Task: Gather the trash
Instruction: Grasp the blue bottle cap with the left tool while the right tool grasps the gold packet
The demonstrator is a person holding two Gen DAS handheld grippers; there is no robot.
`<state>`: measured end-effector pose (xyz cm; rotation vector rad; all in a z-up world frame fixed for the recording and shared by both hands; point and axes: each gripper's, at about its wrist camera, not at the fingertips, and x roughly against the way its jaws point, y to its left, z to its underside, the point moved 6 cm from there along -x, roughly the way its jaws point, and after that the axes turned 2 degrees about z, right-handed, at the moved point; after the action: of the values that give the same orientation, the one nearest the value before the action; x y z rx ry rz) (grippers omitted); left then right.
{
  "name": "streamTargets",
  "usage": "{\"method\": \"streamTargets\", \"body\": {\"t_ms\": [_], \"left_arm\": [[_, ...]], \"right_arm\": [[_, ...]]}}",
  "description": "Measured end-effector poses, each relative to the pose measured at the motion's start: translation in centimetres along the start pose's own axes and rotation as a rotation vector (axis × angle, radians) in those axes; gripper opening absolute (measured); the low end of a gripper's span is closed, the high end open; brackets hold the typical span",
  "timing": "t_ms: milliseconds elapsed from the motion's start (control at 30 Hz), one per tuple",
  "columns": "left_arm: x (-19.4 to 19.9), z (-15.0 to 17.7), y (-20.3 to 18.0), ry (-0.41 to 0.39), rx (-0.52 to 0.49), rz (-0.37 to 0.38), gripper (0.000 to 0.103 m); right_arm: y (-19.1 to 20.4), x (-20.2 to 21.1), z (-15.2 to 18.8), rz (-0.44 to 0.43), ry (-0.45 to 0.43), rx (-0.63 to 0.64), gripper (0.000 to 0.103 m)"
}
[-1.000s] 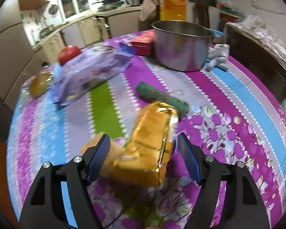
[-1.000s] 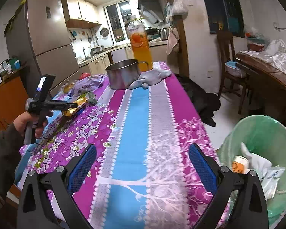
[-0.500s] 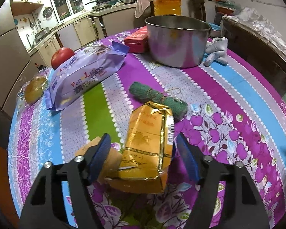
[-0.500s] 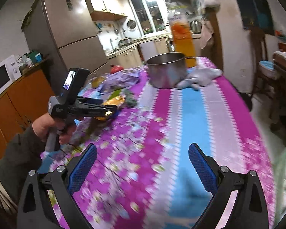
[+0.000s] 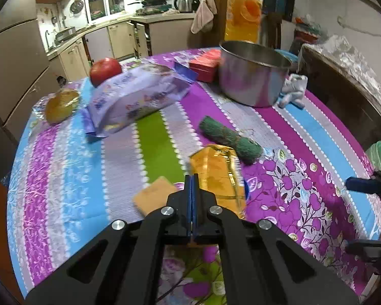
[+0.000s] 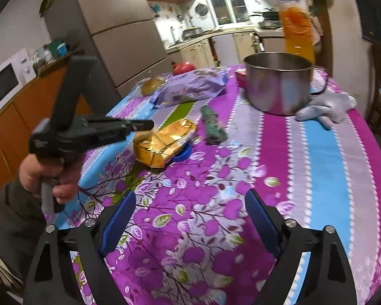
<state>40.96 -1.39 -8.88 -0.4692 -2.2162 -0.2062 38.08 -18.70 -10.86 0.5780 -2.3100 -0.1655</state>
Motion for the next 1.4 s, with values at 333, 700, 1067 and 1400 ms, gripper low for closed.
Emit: {"method": "streamTargets", "body": {"t_ms": [333, 700, 1067, 1400], "left_arm": [[0.3, 2.0, 5.8, 0.058, 0.237, 0.053, 0.0], [1.3, 1.4, 8.5, -0.004, 0.41, 0.05, 0.044], [0.2, 3.2, 7.8, 0.032, 0.374, 0.047, 0.051], [1.1, 3.3, 3.0, 0.002, 0.206, 0.049, 0.051]], "right_arm": [[2.8, -5.8, -2.2, -0.094, 0.072, -0.029, 0.075], [3.0, -11.6, -6.7, 0.002, 0.144, -0.148, 0.075], [4.1, -10.9, -5.4, 0.071, 0.159, 0.01, 0.055], [0.6, -3.3, -0.2, 0.083, 0.177, 0.075, 0.05]]}}
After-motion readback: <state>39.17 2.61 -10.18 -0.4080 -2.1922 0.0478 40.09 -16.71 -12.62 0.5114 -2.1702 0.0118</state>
